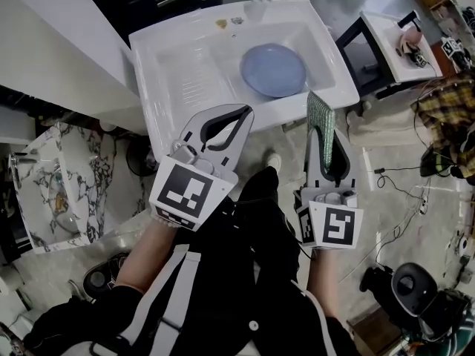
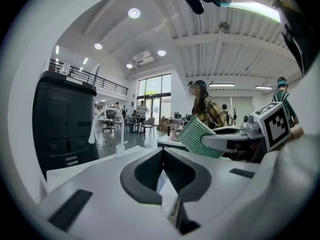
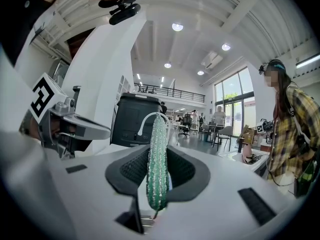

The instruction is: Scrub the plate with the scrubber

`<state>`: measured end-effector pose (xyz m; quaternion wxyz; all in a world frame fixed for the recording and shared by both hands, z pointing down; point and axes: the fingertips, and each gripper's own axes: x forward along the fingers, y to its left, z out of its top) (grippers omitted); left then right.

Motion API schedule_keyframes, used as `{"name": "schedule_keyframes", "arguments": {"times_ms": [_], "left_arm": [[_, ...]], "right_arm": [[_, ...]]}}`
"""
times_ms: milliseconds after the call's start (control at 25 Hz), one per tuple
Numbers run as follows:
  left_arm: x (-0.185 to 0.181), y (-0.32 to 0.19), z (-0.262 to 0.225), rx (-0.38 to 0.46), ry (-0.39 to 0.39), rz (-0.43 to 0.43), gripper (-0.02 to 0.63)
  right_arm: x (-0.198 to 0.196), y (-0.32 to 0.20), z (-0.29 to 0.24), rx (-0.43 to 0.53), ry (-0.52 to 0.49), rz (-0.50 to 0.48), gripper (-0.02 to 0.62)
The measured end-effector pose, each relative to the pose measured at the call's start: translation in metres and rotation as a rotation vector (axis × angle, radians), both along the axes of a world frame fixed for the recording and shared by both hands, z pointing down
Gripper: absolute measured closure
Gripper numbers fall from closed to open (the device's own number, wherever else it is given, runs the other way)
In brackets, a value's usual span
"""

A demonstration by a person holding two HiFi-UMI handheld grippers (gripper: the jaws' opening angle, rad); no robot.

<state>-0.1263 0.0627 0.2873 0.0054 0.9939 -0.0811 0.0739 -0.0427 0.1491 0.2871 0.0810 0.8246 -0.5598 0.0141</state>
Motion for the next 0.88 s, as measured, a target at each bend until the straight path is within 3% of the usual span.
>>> {"name": "schedule_keyframes", "arguments": {"times_ms": [440, 880], "left_arm": [[0.063, -0.022, -0.002, -0.014, 0.004, -0.109, 0.606], [0.138, -0.06, -0.007, -0.043, -0.019, -0.298, 0.606]], "right_arm": [[0.066, -0.03, 0.0, -0.01, 0.013, -0.124, 0.5], [0.15, -0.087, 0.0, -0.046, -0.002, -0.332, 0.5]]}}
